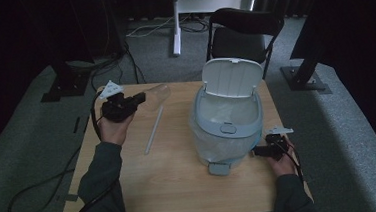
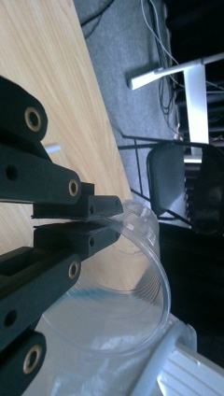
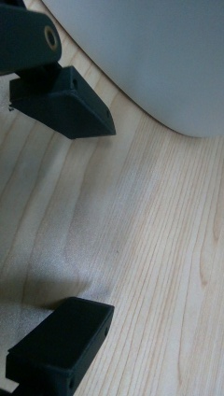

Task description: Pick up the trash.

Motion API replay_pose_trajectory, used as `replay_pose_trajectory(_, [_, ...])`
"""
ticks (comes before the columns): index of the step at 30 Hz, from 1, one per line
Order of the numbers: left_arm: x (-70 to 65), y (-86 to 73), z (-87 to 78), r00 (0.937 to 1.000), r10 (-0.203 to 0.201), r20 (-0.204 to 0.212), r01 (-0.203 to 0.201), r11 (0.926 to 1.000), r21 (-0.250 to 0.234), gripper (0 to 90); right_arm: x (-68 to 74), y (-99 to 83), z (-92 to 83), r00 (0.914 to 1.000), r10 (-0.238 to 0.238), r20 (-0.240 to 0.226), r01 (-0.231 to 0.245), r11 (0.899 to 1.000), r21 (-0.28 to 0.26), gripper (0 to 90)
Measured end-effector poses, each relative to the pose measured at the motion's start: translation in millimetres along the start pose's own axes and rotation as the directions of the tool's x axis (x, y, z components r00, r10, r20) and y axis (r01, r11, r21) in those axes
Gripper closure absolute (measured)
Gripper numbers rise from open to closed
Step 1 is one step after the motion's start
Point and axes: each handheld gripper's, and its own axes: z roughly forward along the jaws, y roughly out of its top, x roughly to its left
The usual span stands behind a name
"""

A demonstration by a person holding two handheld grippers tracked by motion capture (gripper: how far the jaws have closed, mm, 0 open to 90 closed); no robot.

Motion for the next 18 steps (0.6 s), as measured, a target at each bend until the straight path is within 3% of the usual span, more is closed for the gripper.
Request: replay_pose_trajectory(18, [-20.5,19.8,-2.2,0.9972,0.062,0.043,-0.061,0.9979,-0.024,86.5,0.0,0.0,0.0,1.0000,0.000,0.000,0.000,1.000,0.000,11.7])
